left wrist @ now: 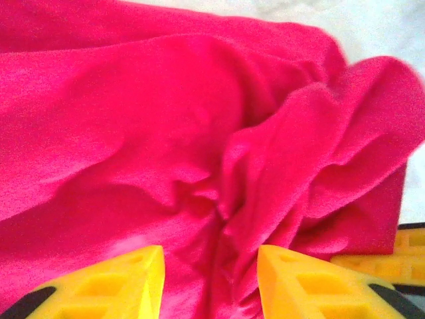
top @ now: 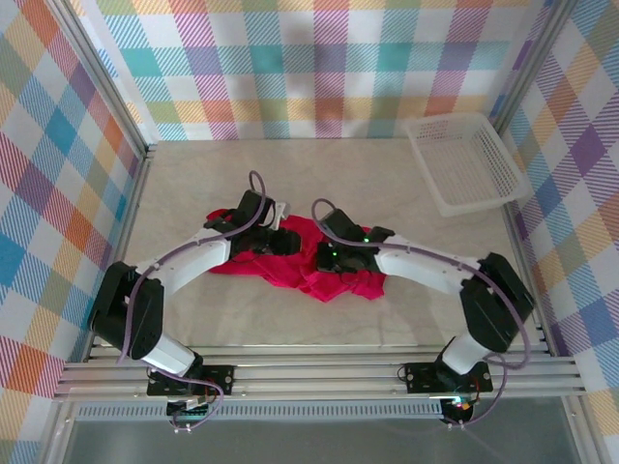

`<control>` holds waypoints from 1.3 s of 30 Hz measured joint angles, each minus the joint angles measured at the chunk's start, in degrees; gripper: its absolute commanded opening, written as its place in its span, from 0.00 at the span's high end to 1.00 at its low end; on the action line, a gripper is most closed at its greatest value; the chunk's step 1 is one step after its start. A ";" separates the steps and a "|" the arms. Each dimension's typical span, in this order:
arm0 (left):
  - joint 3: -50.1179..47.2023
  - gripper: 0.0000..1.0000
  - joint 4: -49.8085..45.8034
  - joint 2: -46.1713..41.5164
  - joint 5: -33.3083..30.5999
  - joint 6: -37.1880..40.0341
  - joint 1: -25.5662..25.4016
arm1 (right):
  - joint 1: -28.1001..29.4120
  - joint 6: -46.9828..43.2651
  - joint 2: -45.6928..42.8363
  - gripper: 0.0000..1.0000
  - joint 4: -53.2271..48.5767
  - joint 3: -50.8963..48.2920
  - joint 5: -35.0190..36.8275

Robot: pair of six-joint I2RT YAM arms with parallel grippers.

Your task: Fold the inside-out t-shirt

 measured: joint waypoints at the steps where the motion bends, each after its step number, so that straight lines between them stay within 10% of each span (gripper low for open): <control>1: -0.07 0.56 1.75 0.61 1.66 -0.15 -0.28 | -0.15 -0.26 -1.88 1.00 0.11 -1.60 0.00; 9: 1.46 0.46 9.29 9.75 7.34 -1.66 -3.52 | -1.22 -1.01 -6.58 1.00 1.09 -7.56 -0.44; 14: 6.03 1.00 9.07 16.57 7.32 -1.86 -4.72 | -1.42 -1.01 -7.91 1.00 1.38 -8.44 -0.44; 29: 14.69 1.00 14.82 11.34 23.78 -17.29 -2.16 | -12.74 -0.81 -10.51 1.00 12.02 -22.67 -2.67; 33: 12.81 1.00 20.33 12.00 26.88 -22.03 -0.85 | -12.59 -1.90 -10.36 0.74 10.27 -20.06 -4.83; 39: 12.46 1.00 20.70 14.45 26.77 -22.29 -0.39 | -12.59 -2.71 -21.38 0.62 1.42 -18.95 -5.01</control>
